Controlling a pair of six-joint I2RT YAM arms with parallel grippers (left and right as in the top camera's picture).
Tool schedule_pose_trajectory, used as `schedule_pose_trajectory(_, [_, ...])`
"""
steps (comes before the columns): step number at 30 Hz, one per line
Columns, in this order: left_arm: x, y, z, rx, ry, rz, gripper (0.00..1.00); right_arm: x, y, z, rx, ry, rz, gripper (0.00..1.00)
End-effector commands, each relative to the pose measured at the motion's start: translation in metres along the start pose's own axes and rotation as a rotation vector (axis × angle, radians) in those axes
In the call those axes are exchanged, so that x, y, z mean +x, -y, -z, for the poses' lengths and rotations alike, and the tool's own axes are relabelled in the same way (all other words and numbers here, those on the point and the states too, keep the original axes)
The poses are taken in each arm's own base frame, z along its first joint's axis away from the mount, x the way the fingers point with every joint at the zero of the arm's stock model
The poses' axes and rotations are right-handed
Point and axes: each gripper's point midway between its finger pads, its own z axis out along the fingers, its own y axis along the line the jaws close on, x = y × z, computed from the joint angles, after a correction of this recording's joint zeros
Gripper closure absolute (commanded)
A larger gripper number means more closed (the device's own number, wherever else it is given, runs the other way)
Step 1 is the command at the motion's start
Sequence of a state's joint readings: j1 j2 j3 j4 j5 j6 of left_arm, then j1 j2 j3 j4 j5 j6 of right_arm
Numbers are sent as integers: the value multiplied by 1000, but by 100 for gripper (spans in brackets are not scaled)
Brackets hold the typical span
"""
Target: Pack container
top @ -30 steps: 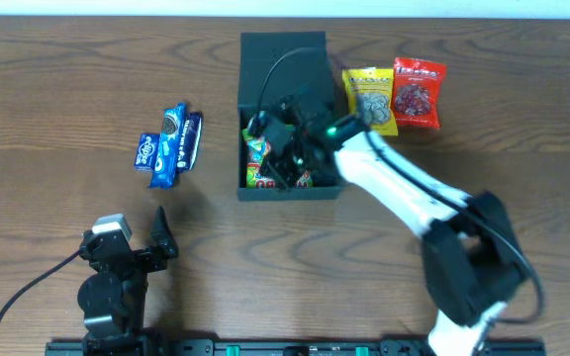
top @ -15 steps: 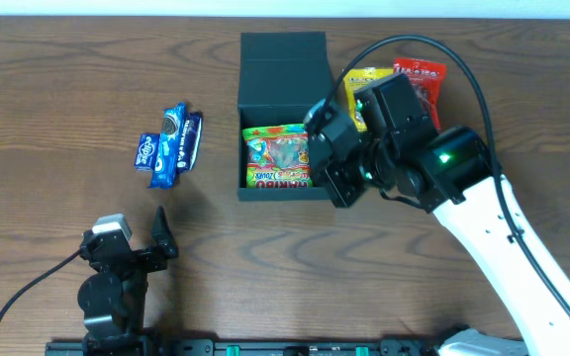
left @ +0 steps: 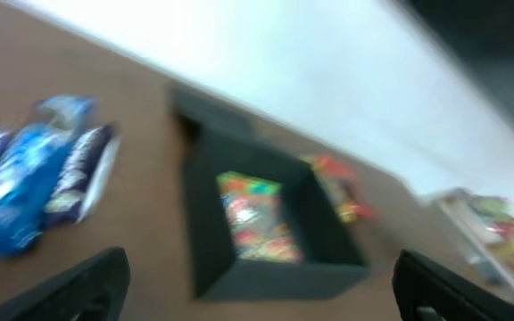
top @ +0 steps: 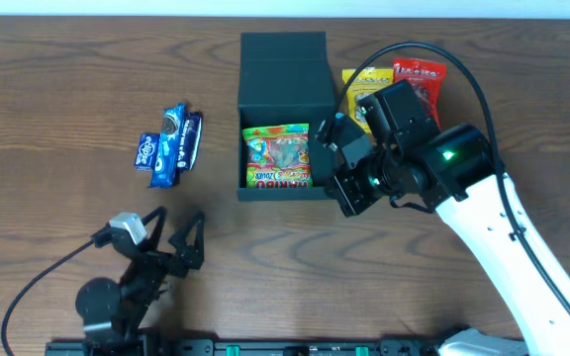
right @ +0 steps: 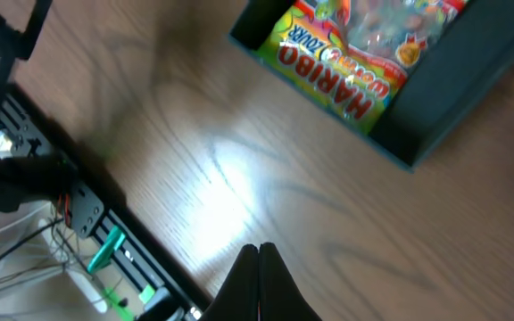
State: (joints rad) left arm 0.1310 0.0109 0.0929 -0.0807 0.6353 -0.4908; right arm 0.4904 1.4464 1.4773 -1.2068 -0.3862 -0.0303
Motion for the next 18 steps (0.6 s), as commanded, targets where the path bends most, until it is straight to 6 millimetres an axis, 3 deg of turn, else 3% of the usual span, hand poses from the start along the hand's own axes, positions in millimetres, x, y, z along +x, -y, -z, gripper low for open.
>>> schedule_pose_trajectory(1, [-15, 28, 5, 99, 13, 7, 5, -4, 6, 2, 9, 21, -27, 98])
schedule_pose_trajectory(4, [-40, 30, 7, 32, 52, -100, 5, -11, 8, 3, 12, 52, -39, 98])
schedule_pose_trajectory(7, [-52, 18, 2, -86, -5, -141, 5, -23, 11, 4, 16, 100, -27, 98])
schedule_pose_trajectory(13, [-68, -13, -20, -288, -289, -266, 4, -56, 22, 13, 46, 236, 5, 98])
schedule_pose_trajectory(18, [-84, -41, -56, -343, -552, -345, 5, -75, 51, 23, 177, 316, 28, 98])
